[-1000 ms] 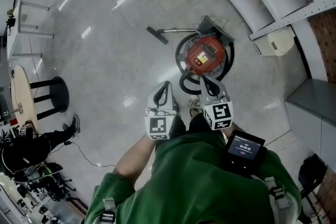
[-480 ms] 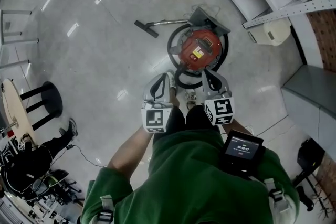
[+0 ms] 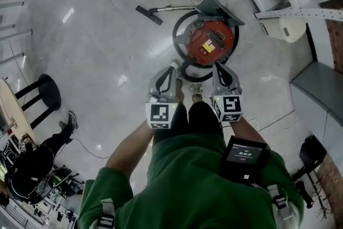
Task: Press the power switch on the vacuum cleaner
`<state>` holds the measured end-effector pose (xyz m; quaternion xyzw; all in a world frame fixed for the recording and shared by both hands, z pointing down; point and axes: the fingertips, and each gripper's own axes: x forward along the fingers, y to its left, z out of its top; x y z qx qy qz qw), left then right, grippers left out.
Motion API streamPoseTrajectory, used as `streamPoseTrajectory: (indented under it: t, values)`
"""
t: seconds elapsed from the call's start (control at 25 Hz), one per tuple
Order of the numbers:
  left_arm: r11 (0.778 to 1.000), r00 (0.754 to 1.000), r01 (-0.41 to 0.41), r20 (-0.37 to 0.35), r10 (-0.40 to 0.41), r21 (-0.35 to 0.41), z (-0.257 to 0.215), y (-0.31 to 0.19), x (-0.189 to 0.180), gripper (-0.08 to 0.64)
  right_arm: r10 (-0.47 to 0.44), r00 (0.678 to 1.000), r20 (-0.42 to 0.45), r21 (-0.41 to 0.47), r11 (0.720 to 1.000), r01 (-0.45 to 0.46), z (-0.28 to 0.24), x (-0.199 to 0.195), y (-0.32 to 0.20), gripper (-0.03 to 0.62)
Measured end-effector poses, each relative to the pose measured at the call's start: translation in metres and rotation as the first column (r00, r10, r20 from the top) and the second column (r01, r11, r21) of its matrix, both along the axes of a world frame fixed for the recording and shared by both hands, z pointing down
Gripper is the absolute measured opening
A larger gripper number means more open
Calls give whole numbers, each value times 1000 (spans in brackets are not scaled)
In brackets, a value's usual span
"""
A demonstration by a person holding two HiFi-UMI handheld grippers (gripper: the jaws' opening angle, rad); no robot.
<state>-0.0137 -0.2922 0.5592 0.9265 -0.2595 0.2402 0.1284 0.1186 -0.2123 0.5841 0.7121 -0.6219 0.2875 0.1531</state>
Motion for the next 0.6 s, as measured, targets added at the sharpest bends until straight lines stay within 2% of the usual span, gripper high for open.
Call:
streamPoseTrajectory:
  t: [0.24,0.6]
  values:
    - [999,999,-21,26,22,-34,29,-10,1,8,-11,1000,-2,-45,999,11,38,1,-5,3]
    - [996,999,5,54,-1,-85,81,-21,1,8,-15,1000,-10,-98,995,14,97,9,-9,3]
